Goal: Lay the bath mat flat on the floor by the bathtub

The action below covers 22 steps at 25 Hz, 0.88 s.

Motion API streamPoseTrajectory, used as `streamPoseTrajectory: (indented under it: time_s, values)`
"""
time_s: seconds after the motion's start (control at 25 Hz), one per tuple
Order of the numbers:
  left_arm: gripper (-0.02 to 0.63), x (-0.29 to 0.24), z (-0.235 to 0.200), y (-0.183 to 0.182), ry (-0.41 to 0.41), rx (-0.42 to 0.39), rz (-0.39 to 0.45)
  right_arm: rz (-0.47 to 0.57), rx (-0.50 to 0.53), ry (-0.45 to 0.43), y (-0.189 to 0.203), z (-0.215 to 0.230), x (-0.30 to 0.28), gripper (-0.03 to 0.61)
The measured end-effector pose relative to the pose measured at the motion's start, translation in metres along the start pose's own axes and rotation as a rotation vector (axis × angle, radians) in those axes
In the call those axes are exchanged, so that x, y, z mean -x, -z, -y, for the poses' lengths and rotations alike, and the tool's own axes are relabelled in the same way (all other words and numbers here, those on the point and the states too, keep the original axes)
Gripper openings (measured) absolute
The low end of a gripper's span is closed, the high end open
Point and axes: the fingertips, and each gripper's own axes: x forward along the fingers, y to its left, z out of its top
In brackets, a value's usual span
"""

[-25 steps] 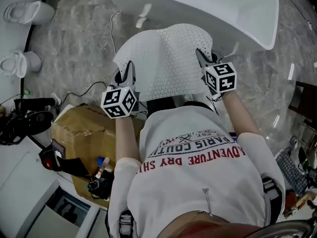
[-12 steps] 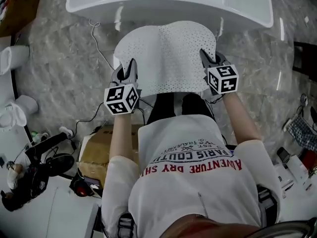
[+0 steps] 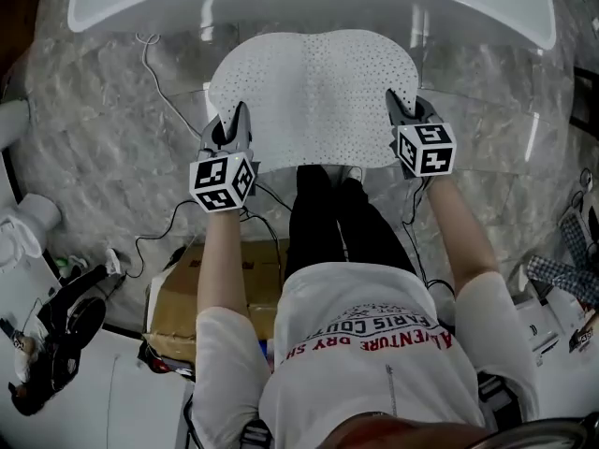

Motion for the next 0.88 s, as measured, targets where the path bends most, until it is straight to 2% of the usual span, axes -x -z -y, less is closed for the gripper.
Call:
streamPoseTrajectory:
  time_s: [0.12,0.28,0.4,0.68,0.88]
  values:
    - [0.02,-0.048,-0.016,0.047,-0.002,-0.014,-0.006,-0.007,0.02,-0.001,0.04,0.02,-0.055,0.018]
    - [0.02,-0.11,-0.034,0.12,-0.024,0.029,-0.009,-0.001,0.043,0.006,0.1,0.049,-0.124,0.018]
    - [0.02,-0.156,-0.05,0.164,-0.024,0.027,-0.011,0.005,0.057,0.02,0.135,0.07,-0.171,0.018]
    - [0.02,-0.248,-0.086,0.224,-0.005,-0.03,0.008,0.027,0.067,0.056,0.19,0.116,-0.261,0.018]
    - [0.02,-0.289,-0.098,0.258,0.006,-0.069,0.007,0.032,0.042,0.086,0.223,0.14,-0.295,0.018]
